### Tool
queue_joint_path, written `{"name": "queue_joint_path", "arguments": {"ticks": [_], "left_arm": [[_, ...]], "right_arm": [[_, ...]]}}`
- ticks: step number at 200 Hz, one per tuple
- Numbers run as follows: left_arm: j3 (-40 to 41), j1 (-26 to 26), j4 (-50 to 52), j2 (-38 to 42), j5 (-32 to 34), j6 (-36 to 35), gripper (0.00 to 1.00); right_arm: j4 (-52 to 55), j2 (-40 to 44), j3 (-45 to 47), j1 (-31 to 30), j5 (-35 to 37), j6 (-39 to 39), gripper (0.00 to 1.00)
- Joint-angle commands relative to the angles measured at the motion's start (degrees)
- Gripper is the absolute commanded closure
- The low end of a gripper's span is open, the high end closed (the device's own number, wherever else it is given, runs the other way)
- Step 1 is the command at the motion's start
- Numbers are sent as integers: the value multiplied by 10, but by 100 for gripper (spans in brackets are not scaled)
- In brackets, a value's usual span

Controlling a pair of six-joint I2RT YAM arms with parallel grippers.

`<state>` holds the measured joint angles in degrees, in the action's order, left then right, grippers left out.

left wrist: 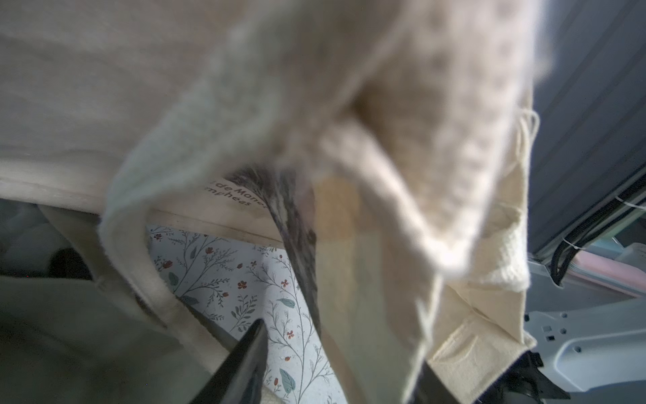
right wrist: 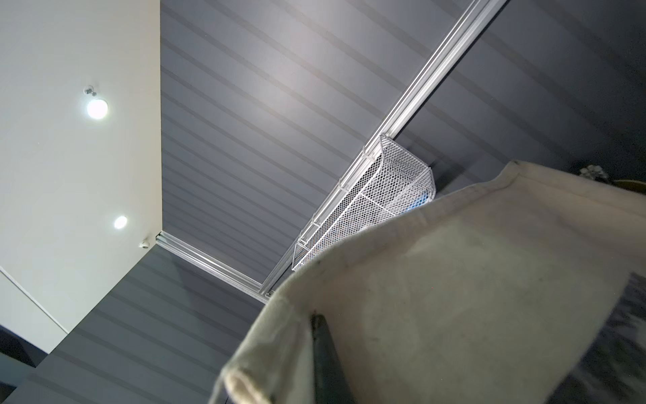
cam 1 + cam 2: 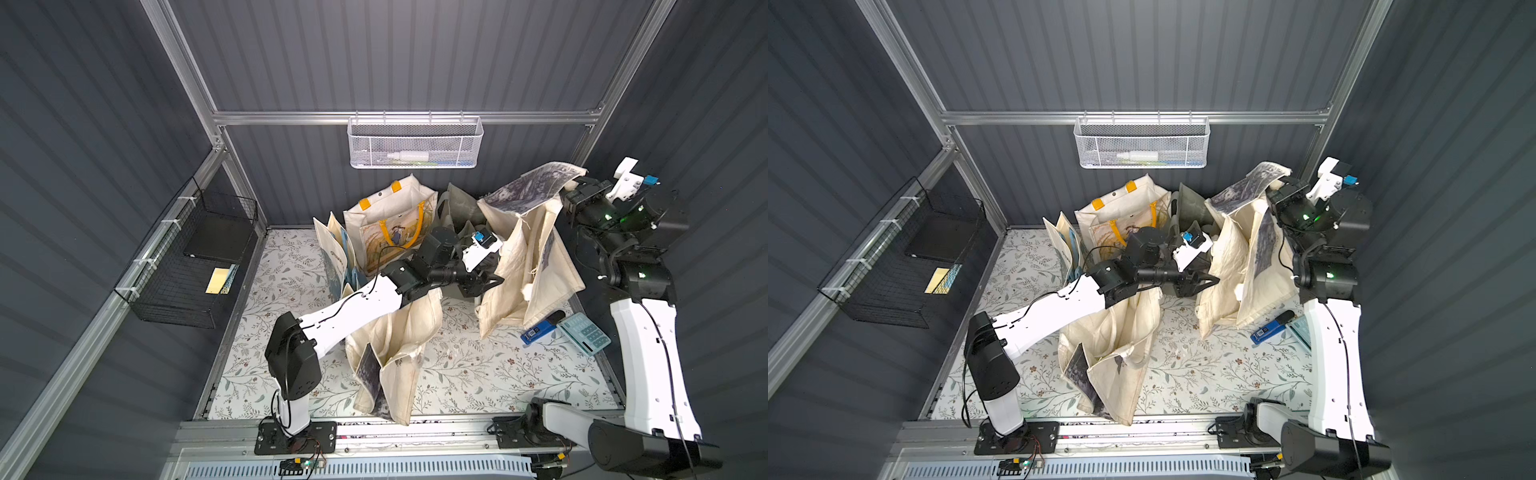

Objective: Put away the canvas bag
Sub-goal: Press the canvas bag.

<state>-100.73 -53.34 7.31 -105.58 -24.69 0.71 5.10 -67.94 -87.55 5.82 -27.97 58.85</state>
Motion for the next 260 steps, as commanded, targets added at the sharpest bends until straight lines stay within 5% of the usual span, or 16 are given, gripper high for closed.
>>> {"name": "queue_joint_path", "arguments": {"ticks": [1, 29, 110, 175, 260], "left_arm": [[-19, -2, 4, -12, 38, 18, 56], [-31, -2, -7, -23, 37, 40, 100], [-14, -1, -113, -4, -50, 93, 100], [-63, -2, -130, -46, -100, 137, 100], [-73, -2, -125, -72, -120, 155, 78]], "right_arm": [[-19, 10, -20, -6, -23, -17, 100], [-15, 14, -8, -8, -40, -32, 100], [62, 42, 36, -39, 31, -163, 100], [18, 86, 126, -135, 226, -196, 100], [-38, 104, 175, -182, 350, -158, 100]]}}
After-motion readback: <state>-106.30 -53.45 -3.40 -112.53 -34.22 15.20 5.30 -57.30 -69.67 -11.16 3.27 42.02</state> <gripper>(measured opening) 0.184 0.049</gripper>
